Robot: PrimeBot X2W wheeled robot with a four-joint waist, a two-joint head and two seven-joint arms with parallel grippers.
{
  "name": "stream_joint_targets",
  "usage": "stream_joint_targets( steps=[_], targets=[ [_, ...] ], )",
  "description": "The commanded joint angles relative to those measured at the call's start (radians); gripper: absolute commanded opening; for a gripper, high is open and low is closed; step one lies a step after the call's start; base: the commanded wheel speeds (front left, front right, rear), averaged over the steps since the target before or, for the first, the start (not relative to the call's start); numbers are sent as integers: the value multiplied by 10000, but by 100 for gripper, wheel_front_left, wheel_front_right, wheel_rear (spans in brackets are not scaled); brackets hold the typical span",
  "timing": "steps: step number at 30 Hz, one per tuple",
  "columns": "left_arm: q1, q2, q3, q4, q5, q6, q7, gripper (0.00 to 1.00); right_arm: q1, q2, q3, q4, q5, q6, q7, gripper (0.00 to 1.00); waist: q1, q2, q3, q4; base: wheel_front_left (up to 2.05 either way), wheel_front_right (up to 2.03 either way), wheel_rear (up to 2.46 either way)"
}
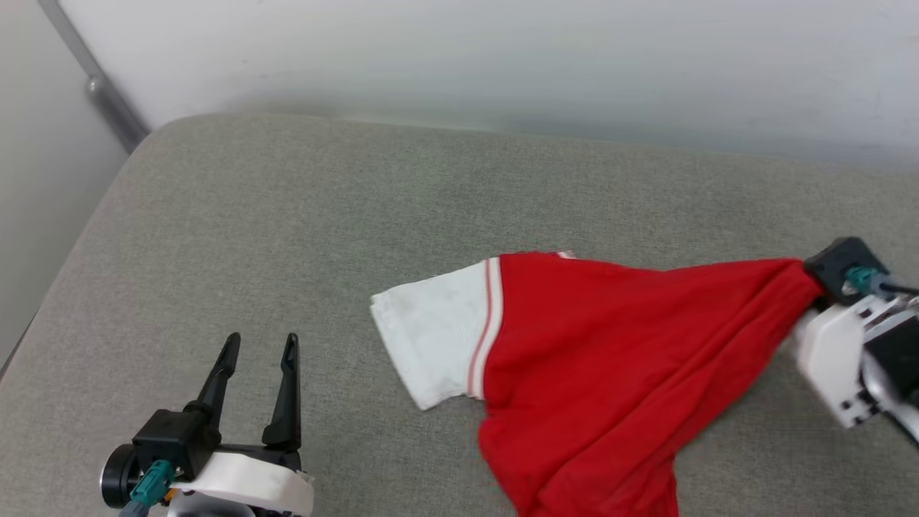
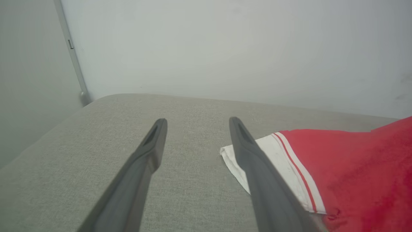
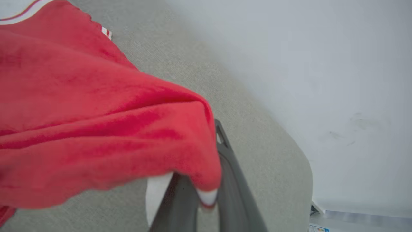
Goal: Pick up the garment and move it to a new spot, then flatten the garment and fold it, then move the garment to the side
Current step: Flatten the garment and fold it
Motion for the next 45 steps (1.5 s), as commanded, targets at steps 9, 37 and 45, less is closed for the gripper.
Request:
stream_joint_targets(
  steps=[9, 37, 45],
  targets=[
    [-82, -382, 31, 37, 165, -243, -26, 100, -1332, -2078, 1661, 993, -697, -12, -913, 0, 0, 0, 413, 162, 0, 0, 0],
    [-283, -578, 894, 48, 596, -605, -26, 100, 1403, 1037, -157, 1385, 578, -10, -2934, 100, 0, 0, 76, -920, 0, 0, 0],
    [-110, -654, 1100, -518, 581, -680, -26, 100, 2028, 2492, -2462, -332, 1417, -9, -3992, 100, 0, 0, -103, -1358, 0, 0, 0]
  ],
)
